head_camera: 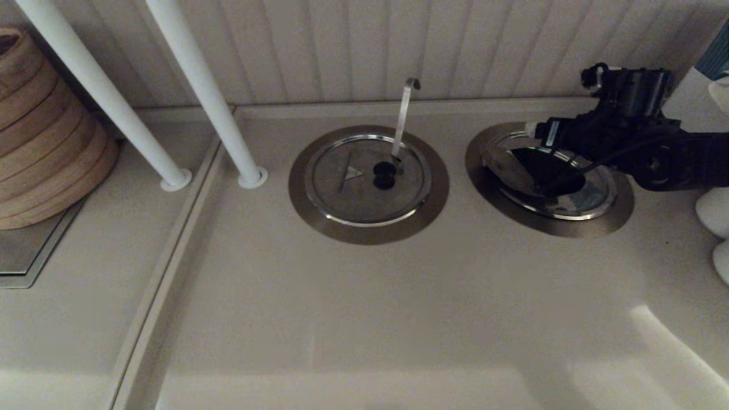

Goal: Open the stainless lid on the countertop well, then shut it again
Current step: Stir with a spoon

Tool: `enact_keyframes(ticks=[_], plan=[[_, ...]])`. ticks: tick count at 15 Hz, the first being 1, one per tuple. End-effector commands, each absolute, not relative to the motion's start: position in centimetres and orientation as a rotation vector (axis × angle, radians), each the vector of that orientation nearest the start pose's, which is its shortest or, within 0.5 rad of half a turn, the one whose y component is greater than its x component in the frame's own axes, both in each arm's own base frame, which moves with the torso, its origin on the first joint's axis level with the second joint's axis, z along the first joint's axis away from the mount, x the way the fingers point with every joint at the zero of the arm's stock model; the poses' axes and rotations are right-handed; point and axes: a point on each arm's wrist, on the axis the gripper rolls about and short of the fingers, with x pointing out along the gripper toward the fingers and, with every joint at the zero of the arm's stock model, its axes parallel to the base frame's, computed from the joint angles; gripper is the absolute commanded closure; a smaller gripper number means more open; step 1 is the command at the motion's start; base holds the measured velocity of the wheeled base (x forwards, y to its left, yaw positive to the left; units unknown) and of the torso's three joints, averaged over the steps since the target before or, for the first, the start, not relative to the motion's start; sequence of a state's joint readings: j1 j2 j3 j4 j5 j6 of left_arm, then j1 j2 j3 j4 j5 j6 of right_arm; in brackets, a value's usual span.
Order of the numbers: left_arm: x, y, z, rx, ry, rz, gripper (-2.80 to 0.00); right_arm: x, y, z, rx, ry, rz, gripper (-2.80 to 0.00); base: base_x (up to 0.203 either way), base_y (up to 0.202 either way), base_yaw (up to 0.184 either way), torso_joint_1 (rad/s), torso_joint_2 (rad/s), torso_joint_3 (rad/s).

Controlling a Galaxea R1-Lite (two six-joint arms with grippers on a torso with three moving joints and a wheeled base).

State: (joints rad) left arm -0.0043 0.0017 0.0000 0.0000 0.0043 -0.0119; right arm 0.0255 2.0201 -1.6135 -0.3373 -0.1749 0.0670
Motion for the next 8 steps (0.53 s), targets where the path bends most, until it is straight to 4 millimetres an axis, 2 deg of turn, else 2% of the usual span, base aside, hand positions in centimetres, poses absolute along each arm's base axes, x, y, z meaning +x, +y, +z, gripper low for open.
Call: enact_keyframes(ticks=[1,4,8], plan=[[-2.3,0.0,7.6,-0.012,0.002,0.000,0.00,41.3,1.9,26.3,0.039,0.112,-0.123,-2.80,0.000,0.000,0.000,0.000,0.00,0.000],[-2.3,0.0,7.6,-0.012,0.002,0.000,0.00,41.6,2.1,26.3,0.041,0.109,-0.122,-2.80,0.000,0.000,0.000,0.000,0.00,0.000],[-2.3,0.0,7.6,-0.012,0.001,0.000,0.00,42.7,-0.2,26.4,0.051,0.089,-0.177,-2.80,0.000,0.000,0.000,0.000,0.00,0.000]])
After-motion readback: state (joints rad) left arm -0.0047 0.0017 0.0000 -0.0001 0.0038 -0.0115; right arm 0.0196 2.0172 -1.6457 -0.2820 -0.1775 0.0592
